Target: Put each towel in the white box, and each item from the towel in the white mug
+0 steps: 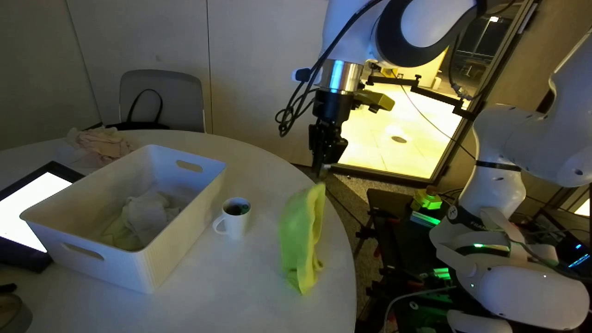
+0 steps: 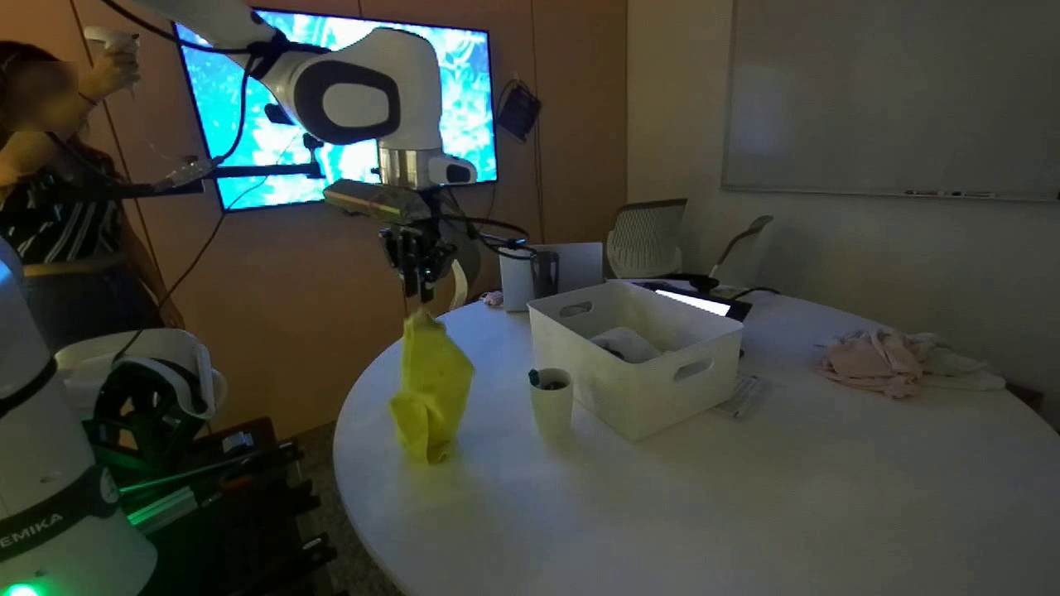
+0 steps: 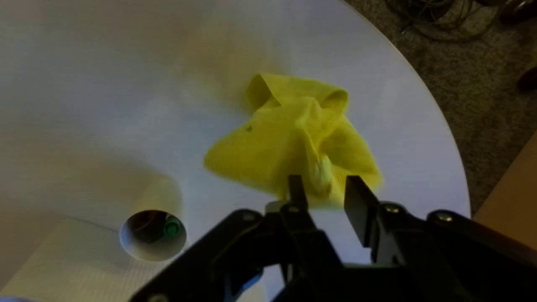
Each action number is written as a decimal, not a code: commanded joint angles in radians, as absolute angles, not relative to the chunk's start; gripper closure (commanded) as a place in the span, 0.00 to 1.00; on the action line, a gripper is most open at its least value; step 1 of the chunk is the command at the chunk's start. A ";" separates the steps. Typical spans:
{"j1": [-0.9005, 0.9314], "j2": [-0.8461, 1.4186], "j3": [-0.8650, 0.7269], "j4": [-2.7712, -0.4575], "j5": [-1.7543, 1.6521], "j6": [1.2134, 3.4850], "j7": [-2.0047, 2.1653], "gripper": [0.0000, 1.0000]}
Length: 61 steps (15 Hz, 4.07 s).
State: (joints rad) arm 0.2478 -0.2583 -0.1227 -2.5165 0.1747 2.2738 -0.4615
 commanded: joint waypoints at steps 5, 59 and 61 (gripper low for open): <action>0.083 -0.129 -0.090 -2.459 0.128 2.385 -0.363 0.07; 0.543 0.584 -0.353 -2.451 0.194 3.365 0.021 0.00; 0.545 0.567 -0.348 -2.459 0.188 3.355 0.014 0.00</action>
State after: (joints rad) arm 0.5079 0.5581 -0.3272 -2.4669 0.1703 3.3298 -0.0018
